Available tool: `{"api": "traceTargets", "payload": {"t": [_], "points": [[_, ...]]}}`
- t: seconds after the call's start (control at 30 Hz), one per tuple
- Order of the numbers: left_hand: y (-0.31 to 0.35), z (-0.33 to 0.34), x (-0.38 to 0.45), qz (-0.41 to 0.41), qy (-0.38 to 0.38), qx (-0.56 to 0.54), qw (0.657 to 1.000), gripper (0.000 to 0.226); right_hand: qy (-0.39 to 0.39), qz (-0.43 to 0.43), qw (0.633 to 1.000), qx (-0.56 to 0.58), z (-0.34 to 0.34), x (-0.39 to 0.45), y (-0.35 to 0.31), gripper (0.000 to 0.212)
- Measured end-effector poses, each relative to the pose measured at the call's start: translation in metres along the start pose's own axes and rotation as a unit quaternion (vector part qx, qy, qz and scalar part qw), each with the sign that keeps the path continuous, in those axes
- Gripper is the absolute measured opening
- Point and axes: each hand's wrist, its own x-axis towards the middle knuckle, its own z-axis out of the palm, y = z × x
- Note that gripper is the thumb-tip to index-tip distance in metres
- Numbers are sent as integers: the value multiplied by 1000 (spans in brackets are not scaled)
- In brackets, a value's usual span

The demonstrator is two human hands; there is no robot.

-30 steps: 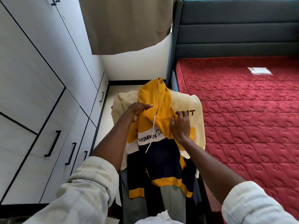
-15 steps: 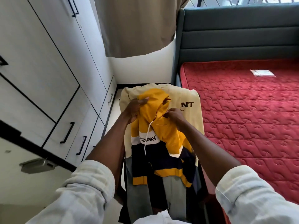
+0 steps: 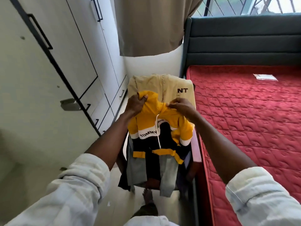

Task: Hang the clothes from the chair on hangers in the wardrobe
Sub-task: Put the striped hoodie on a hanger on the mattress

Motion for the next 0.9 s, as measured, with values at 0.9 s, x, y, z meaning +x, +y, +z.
{"api": "traceTargets", "payload": {"t": [0.9], "points": [[-18,-63,-351,-150,-120,-67,979,30,185,-19,966,-180,84,-329,81,23]]}}
